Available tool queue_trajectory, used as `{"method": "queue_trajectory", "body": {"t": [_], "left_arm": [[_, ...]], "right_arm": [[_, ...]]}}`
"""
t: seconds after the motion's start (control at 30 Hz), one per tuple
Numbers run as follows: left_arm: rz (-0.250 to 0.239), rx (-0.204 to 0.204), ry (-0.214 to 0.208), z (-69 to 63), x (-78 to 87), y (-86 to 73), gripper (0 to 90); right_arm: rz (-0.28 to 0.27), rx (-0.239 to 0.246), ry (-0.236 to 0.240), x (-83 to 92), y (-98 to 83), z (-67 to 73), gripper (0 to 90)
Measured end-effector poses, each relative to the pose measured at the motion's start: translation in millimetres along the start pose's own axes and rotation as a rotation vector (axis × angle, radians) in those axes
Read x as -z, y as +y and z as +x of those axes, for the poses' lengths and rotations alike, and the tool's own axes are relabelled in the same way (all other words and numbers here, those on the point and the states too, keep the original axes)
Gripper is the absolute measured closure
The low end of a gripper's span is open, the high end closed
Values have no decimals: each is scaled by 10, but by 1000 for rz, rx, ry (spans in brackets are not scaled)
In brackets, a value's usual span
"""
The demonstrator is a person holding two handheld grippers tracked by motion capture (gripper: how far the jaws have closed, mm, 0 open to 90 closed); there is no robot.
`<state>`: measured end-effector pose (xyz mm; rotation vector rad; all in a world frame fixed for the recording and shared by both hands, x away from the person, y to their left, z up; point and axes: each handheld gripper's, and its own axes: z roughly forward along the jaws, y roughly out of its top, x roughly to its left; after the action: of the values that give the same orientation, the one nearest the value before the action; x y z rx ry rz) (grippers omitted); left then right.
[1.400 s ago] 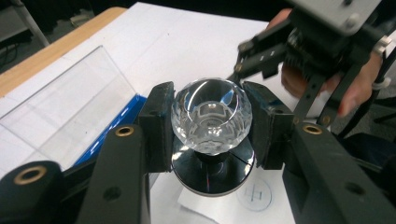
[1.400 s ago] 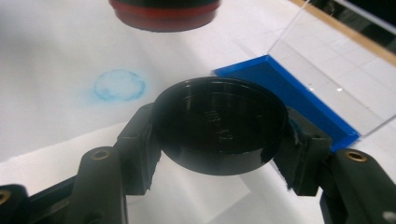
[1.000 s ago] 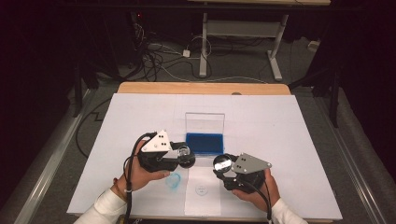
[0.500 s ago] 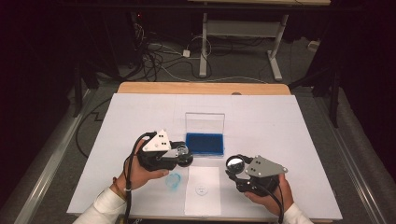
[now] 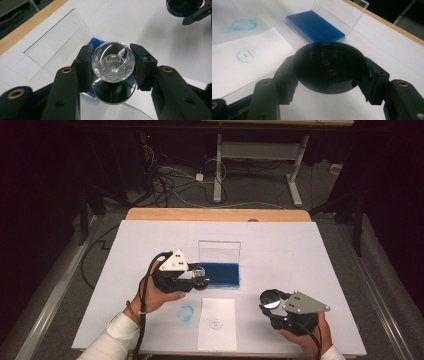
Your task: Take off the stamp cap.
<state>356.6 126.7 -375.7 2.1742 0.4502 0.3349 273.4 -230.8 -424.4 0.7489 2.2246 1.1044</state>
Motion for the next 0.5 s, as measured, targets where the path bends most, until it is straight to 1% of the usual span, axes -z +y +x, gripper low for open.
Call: {"method": "queue_trajectory", "body": {"t": [0.07, 0.2, 0.3, 0.33, 0.43, 0.5], "left_arm": [[1, 2, -4, 22, -35, 37, 545], [13, -12, -17, 50, -111, 129, 545], [30, -13, -8, 66, -166, 201, 544], [41, -18, 0, 70, -182, 224, 545], [55, -27, -3, 81, -222, 280, 545], [58, -26, -2, 90, -248, 307, 545]], "right_arm": [[-3, -12, -7, 24, -25, -20, 390], [-3, -17, -9, 51, -59, -40, 390], [-7, -18, -19, 71, -77, -47, 390], [-9, -19, -23, 83, -81, -53, 390], [-10, -19, -31, 115, -98, -80, 390], [-12, -28, -40, 135, -115, -103, 390]]}}
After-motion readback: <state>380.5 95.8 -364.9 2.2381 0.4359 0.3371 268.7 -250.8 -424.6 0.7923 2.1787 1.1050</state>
